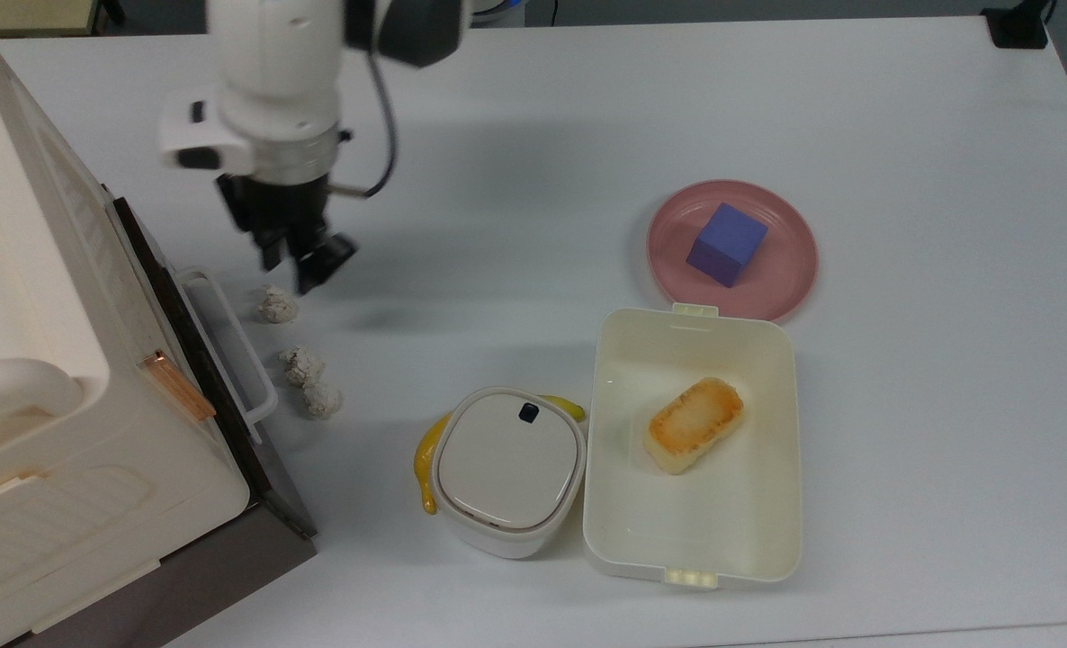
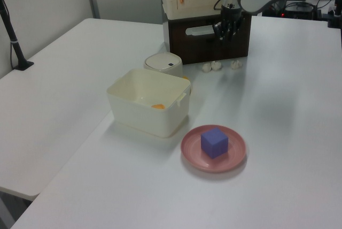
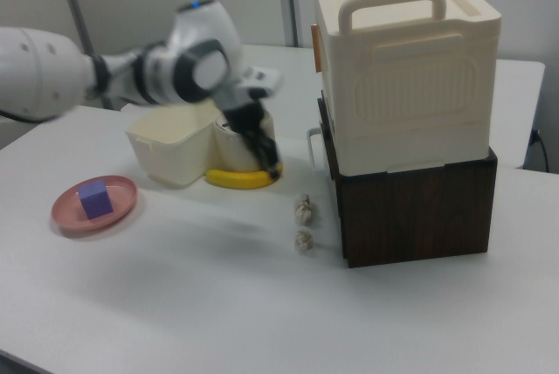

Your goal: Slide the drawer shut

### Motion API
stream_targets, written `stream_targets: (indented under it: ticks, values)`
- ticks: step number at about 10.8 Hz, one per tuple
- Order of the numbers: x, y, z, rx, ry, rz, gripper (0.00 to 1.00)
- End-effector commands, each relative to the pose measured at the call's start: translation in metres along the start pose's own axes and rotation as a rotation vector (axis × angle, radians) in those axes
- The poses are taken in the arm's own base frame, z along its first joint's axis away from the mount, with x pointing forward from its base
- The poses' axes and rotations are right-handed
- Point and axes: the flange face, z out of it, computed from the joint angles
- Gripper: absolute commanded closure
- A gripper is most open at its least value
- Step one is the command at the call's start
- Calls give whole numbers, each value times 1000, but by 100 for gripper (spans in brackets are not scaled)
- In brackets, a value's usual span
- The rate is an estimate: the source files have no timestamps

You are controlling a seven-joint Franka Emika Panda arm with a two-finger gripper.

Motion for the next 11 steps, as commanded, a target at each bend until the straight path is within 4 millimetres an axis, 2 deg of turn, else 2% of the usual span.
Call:
stream_targets:
  ticks: [1, 2, 3, 5, 11]
  values:
    - [-74, -21, -92, 91, -167, -423, 26]
    - [-84, -21, -119, 122, -167, -530, 12]
    - [-89, -21, -134, 144, -163, -584, 0]
    - [-88, -25, -134, 154, -155, -666, 0]
    - [-82, -15, -133, 150, -157, -603, 0]
